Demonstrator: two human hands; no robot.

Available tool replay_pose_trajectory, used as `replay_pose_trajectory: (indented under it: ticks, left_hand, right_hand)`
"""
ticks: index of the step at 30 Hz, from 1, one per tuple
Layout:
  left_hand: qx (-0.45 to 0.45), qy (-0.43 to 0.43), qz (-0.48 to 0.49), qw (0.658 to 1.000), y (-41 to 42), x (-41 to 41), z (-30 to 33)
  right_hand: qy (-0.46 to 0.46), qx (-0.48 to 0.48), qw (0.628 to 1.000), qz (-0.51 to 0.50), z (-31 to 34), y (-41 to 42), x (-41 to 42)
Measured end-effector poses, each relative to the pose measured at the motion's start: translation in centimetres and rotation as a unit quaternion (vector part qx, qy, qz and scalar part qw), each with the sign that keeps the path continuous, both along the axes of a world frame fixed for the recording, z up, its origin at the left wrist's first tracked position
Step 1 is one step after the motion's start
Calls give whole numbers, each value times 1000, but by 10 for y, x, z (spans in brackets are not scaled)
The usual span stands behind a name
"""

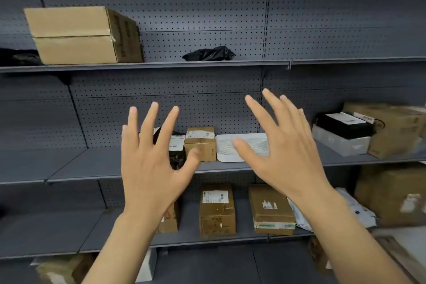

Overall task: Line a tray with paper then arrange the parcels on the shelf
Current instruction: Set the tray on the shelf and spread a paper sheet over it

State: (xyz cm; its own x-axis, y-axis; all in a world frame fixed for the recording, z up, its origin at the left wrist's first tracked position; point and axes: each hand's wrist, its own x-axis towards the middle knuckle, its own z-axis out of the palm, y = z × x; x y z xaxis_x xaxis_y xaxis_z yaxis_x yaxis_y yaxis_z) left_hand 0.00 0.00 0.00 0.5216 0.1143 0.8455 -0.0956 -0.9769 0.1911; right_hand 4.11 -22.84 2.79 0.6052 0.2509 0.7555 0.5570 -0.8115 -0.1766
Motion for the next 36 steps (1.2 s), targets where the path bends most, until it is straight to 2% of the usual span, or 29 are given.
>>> replay_pose_trajectory:
  ticks: [4,6,10,14,18,20,26,36]
  left_hand:
    - [-43,0,-45,998,6,2,-6]
    - [-96,6,-84,992,7,4,-7]
    - [-232,9,-186,955,13,7,-6]
    - [-380,33,-264,886,22,17,-4]
    - [-527,69,-340,776,24,40,-10]
    - [-561,86,-352,744,20,56,-18]
    - [-572,130,-349,731,-11,119,-44]
    - [-588,158,-328,723,-101,247,-60]
  right_hand:
    - [20,24,999,11,-6,5,6]
    - [22,48,998,29,-8,9,10]
    - [58,150,982,102,-9,19,15]
    - [126,270,937,184,-18,34,29]
    - [222,403,858,226,-36,44,46]
    - [255,448,826,228,-50,47,55]
    - [304,475,804,188,-84,30,106]
    - [315,473,806,164,-95,-60,234]
